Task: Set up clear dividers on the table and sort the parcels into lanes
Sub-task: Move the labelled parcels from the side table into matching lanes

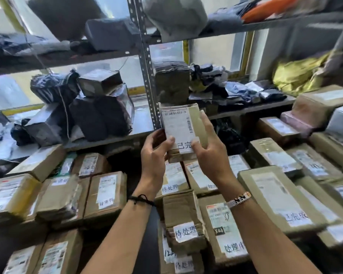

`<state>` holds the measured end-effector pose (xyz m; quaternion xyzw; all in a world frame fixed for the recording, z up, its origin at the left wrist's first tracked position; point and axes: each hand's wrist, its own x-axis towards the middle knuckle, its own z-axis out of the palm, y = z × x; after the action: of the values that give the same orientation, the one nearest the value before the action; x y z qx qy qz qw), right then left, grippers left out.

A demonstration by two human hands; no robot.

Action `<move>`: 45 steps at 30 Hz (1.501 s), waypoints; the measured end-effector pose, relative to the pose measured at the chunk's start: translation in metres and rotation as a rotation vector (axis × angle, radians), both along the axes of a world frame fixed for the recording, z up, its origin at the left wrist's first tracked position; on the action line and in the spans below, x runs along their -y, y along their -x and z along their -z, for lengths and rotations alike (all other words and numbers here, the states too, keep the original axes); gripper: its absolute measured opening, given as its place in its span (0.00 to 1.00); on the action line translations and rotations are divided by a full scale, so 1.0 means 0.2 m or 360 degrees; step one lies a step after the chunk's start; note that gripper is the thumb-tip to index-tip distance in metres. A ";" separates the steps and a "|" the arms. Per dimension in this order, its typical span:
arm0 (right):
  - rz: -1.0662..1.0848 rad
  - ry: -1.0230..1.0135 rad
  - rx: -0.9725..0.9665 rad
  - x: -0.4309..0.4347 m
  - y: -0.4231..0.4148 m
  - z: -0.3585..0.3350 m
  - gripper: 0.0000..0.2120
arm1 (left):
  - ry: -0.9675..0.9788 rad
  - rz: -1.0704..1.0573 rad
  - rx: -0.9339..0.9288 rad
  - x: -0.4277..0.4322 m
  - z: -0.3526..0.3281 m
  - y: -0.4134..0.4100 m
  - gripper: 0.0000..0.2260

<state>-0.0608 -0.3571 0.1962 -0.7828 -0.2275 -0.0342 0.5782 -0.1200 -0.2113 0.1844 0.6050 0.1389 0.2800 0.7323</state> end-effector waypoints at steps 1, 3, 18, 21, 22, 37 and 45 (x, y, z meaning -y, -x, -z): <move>0.0081 0.0146 0.0109 0.04 -0.02 0.01 0.34 | -0.0013 0.0039 -0.0012 0.05 0.01 -0.04 0.15; 0.0186 0.0395 0.0194 0.10 -0.05 0.02 0.34 | -0.0023 0.0114 -0.0056 0.15 0.05 -0.12 0.14; 0.0339 0.1007 -0.0249 0.75 -0.80 0.21 0.46 | -0.0380 0.0396 -0.0515 0.54 0.29 -0.46 0.27; 0.0289 0.1169 -0.0304 0.74 -0.92 0.31 0.45 | -0.0360 0.0273 -0.0607 0.50 0.36 -0.43 0.26; 0.0264 0.1217 -0.0308 0.73 -0.94 0.34 0.45 | -0.0342 0.0233 -0.0624 0.48 0.37 -0.42 0.24; 0.0057 0.1617 -0.0445 0.69 -0.89 0.51 0.48 | -0.0388 0.0026 -0.0651 0.42 0.34 -0.37 0.21; 0.0170 0.1652 -0.0163 0.68 -0.80 0.38 0.52 | -0.0463 -0.0070 -0.0560 0.44 0.27 -0.32 0.23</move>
<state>0.0992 -0.4927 0.1203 -0.9775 -0.1457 0.0918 0.1219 -0.0560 -0.2987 0.1309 0.7407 0.2358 0.2031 0.5954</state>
